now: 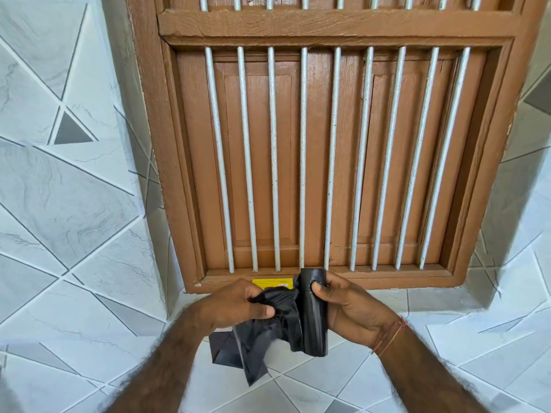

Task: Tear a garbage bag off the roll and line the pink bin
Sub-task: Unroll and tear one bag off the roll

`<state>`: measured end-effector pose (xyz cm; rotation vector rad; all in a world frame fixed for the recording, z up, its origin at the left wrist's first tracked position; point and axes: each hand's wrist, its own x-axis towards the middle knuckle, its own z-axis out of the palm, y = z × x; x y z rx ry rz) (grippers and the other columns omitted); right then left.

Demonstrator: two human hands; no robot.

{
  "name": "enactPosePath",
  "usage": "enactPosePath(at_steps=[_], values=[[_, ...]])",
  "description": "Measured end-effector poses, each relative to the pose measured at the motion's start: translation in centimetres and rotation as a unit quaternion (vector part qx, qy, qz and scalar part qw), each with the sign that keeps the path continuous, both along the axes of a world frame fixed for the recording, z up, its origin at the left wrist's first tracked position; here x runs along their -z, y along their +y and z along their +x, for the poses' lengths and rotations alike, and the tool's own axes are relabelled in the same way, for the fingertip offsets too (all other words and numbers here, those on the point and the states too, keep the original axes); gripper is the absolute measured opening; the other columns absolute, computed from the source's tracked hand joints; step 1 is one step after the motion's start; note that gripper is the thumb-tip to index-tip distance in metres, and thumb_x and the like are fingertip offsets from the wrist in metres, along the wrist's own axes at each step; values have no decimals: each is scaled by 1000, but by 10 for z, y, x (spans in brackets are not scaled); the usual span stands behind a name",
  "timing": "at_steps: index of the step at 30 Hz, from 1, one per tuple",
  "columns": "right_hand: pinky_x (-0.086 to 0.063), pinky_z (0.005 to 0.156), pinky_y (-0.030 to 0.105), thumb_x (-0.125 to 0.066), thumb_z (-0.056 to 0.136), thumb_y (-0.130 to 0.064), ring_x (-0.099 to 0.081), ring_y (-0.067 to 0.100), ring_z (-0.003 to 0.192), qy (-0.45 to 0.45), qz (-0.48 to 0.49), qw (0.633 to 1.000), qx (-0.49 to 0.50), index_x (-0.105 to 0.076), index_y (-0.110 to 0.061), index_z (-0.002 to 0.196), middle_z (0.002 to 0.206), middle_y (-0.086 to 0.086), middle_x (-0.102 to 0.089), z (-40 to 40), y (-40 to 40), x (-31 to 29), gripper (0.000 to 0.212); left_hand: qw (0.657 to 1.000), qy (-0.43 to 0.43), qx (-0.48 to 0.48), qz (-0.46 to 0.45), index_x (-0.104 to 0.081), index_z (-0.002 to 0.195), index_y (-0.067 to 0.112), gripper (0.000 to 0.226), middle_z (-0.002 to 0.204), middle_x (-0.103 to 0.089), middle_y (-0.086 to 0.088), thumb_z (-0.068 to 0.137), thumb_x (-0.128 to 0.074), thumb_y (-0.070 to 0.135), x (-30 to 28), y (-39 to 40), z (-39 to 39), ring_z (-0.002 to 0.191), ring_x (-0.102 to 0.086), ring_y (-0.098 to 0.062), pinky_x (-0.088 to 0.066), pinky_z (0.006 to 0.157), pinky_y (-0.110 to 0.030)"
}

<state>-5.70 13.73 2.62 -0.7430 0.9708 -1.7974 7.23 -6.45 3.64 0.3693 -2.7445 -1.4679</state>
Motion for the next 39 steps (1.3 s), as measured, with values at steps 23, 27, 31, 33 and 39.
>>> enactPosePath(at_steps=[23,27,31,33,39], values=[[-54,83,41,-66,78,-12,-65,31,89,1,21,987,157,-63,3,110,98,22,-68,6,-11,8,35,979,169,-85,-80,-68,72,7,18,66,-59,-4,87,-68,18,7,51,-31,60,-48,-7,-39,57,-21],[-56,76,38,-60,87,-6,-64,31,87,-25,24,981,192,-61,5,113,97,21,-67,9,-15,6,28,970,194,-114,-95,-66,67,18,19,65,-60,4,86,-68,21,12,53,-33,63,-52,-9,-46,62,-32],[-56,75,39,-60,88,-4,-63,31,84,-45,23,974,221,-59,7,115,96,21,-65,11,-20,4,29,965,202,-139,-98,-67,71,23,16,69,-65,2,87,-66,23,12,56,-31,71,-60,-19,-53,69,-42],[-56,74,39,-60,88,-4,-64,30,82,-45,28,972,230,-61,5,112,94,21,-65,11,-21,2,26,963,206,-143,-98,-68,74,22,14,71,-67,-1,87,-66,23,12,57,-31,75,-62,-22,-54,71,-45],[-55,76,40,-63,86,-6,-63,31,85,-37,37,969,240,-64,2,111,95,21,-67,8,-21,-1,26,958,222,-151,-102,-70,77,19,13,73,-68,-2,88,-64,23,9,59,-29,75,-63,-21,-55,70,-44]])
